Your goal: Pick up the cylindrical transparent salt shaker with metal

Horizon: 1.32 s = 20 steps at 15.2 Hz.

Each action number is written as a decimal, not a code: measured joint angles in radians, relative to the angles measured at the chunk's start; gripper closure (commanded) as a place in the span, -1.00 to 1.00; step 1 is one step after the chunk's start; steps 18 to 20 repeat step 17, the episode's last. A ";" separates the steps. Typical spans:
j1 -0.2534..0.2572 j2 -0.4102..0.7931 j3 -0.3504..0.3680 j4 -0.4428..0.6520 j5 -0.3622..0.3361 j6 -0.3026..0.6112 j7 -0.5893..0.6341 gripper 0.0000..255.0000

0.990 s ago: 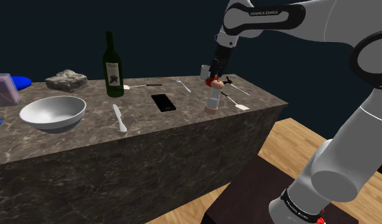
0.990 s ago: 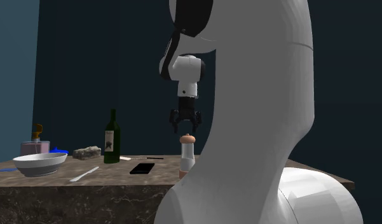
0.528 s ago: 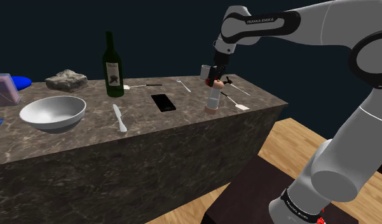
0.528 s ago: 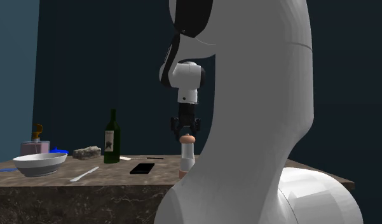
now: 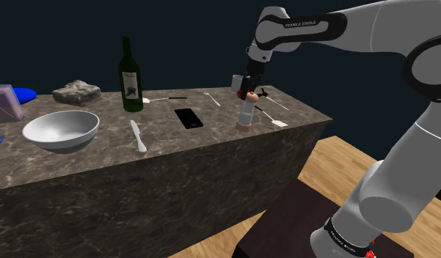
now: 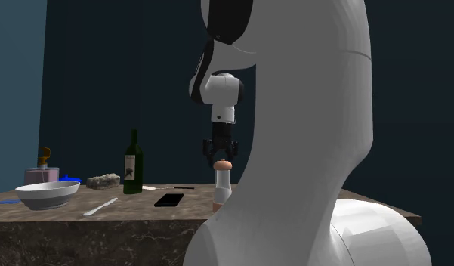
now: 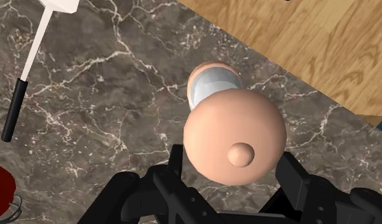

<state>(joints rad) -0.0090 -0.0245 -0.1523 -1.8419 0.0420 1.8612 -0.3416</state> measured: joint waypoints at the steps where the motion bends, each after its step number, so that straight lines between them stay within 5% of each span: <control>1: 0.000 -0.001 0.000 -0.001 0.000 -0.001 0.000 1.00; 20: -0.002 0.017 -0.002 0.215 0.001 -0.202 0.004 1.00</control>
